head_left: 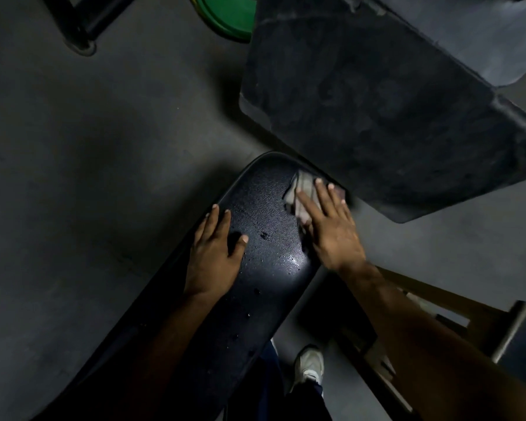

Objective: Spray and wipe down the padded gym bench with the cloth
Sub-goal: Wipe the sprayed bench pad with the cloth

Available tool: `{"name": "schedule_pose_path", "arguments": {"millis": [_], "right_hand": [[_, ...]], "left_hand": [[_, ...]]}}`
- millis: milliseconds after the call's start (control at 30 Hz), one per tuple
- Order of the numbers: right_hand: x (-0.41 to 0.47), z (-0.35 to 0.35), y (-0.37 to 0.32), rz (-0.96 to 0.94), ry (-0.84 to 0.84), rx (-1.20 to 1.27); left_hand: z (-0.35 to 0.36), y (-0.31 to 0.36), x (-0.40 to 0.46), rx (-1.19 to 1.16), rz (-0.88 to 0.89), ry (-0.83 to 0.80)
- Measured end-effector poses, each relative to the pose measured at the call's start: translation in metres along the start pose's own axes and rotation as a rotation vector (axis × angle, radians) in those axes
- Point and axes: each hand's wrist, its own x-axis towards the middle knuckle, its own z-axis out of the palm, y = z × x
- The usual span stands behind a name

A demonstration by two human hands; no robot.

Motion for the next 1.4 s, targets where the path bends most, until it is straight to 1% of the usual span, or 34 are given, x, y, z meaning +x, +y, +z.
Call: {"name": "schedule_pose_path", "arguments": {"millis": [100, 167, 233, 333, 433, 467, 533, 600, 667, 767, 833, 900, 1000, 1100, 1200, 1267, 1333, 1400], "right_hand": [[0.048, 0.001, -0.023, 0.059, 0.084, 0.049], [0.07, 0.002, -0.043, -0.004, 0.086, 0.026], [0.075, 0.008, -0.061, -0.118, 0.076, -0.025], [0.048, 0.023, -0.076, -0.281, 0.048, -0.06], [-0.002, 0.032, -0.066, -0.391, -0.019, -0.06], [-0.018, 0.033, -0.057, -0.39, -0.033, -0.05], [-0.042, 0.032, -0.034, -0.329, -0.028, -0.03], [-0.047, 0.029, -0.01, -0.225, 0.003, 0.004], [-0.034, 0.026, 0.006, -0.077, 0.081, 0.086], [-0.014, 0.026, 0.0, 0.177, 0.211, 0.255], [-0.019, 0.034, -0.02, 0.244, 0.239, 0.264], [-0.044, 0.048, -0.042, 0.182, 0.213, 0.224], [-0.095, 0.069, -0.076, 0.0, 0.108, 0.149], [-0.113, 0.077, -0.087, -0.056, 0.034, 0.124], [-0.09, 0.065, -0.081, -0.094, 0.038, 0.113], [-0.055, 0.059, -0.081, -0.083, 0.065, 0.106], [-0.015, 0.054, -0.093, -0.048, 0.128, 0.081], [0.014, 0.052, -0.113, -0.052, 0.153, 0.07]], "left_hand": [[0.005, -0.003, -0.002, 0.022, 0.025, 0.014], [0.006, -0.003, -0.002, 0.021, 0.028, 0.013], [0.006, -0.001, -0.002, -0.002, 0.011, 0.001], [0.003, -0.001, -0.003, -0.03, -0.02, -0.014], [0.001, -0.003, -0.009, -0.035, -0.037, -0.031], [0.001, -0.004, -0.011, -0.032, -0.038, -0.038], [0.002, -0.006, -0.014, -0.026, -0.036, -0.046], [0.003, -0.008, -0.016, -0.004, -0.032, -0.04], [0.006, -0.01, -0.015, 0.029, -0.032, -0.034], [0.009, -0.011, -0.016, 0.038, -0.024, -0.02], [0.01, -0.013, -0.016, 0.029, -0.013, -0.01], [0.01, -0.015, -0.017, 0.039, 0.001, -0.011], [0.006, -0.019, -0.022, 0.064, 0.016, -0.01], [0.002, -0.026, -0.031, 0.07, -0.018, -0.006], [-0.002, -0.039, -0.04, 0.071, -0.07, 0.019], [-0.003, -0.051, -0.045, 0.071, -0.104, 0.04], [-0.002, -0.063, -0.052, 0.068, -0.141, 0.053], [0.0, -0.073, -0.06, 0.064, -0.177, 0.047]]}}
